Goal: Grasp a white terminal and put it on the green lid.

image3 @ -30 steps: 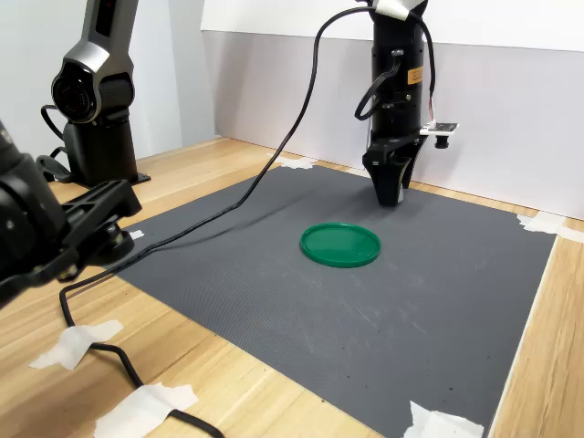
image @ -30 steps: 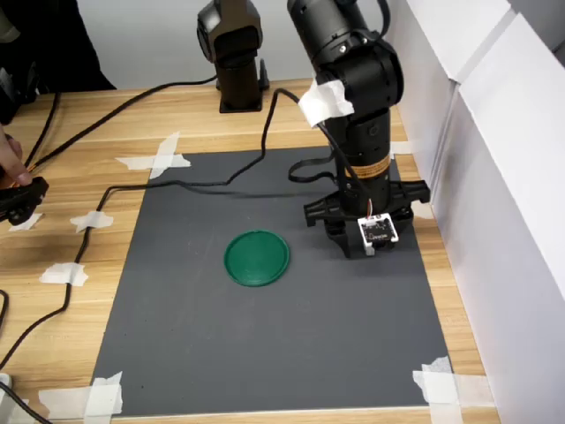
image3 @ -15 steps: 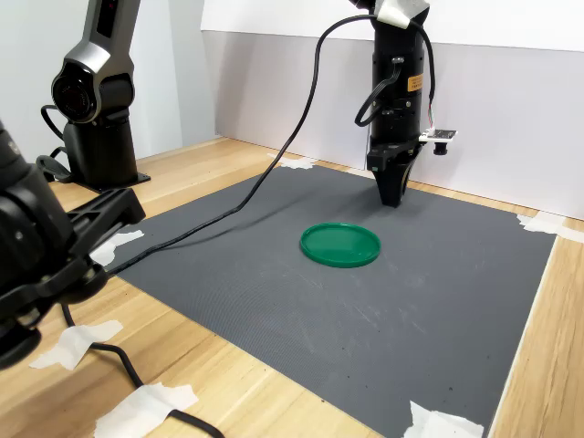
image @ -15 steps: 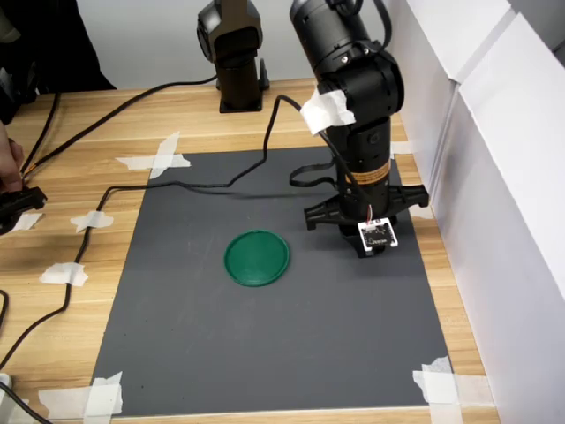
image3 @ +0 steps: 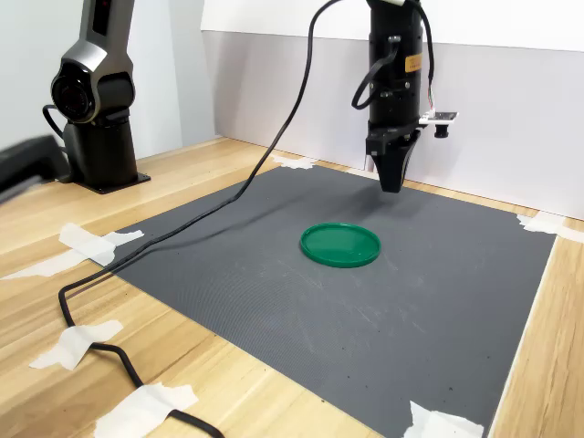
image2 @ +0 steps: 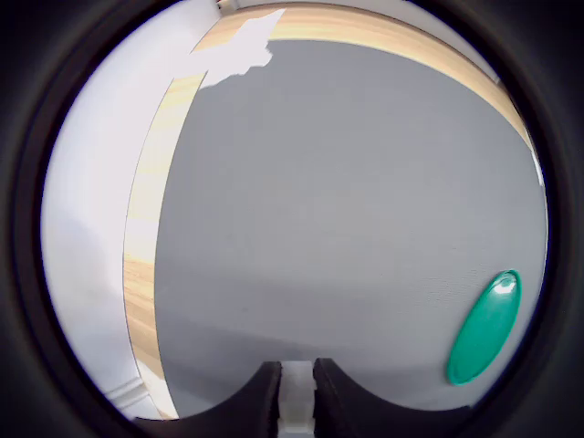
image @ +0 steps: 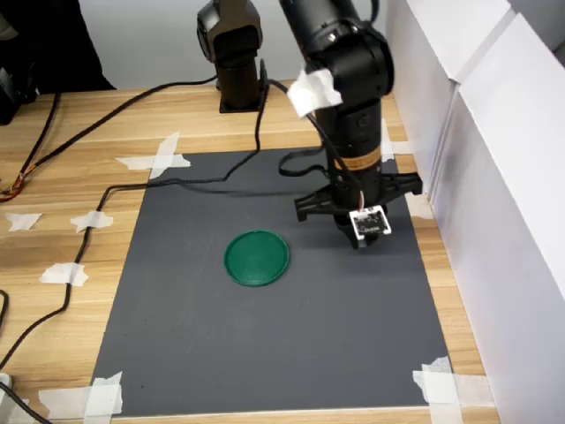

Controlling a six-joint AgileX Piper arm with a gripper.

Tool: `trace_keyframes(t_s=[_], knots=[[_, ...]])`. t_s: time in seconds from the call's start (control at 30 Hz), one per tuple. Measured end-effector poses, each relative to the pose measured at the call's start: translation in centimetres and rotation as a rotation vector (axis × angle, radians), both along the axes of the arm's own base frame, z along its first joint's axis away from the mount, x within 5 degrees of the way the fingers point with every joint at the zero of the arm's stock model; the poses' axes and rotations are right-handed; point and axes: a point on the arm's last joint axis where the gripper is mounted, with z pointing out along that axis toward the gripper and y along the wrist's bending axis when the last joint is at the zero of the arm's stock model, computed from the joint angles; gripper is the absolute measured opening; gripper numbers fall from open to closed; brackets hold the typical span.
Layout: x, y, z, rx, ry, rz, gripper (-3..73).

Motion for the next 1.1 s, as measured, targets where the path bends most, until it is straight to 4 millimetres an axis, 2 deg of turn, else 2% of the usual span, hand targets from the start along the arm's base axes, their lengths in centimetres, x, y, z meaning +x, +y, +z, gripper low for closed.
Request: trace_keyframes(t_s=[0.13, 0.27, 0.47, 0.6, 0.77, 1.1], knots=[[0.3, -3.1, 1.7, -0.017, -0.013, -0.013, 9.2], [0.4, -5.8, 2.4, -0.057, -0.001, 0.014, 9.2], [0.5, -8.9, 2.2, -0.1, 0.044, 0.056, 9.2], [0.2, -10.7, 1.0, -0.111, 0.078, 0.034, 9.2], [0.0, -11.7, -0.2, -0.124, 0.077, 0.041, 9.2], [1.0, -12.0, -1.7, -0.186, 0.037, 0.104, 9.6]])
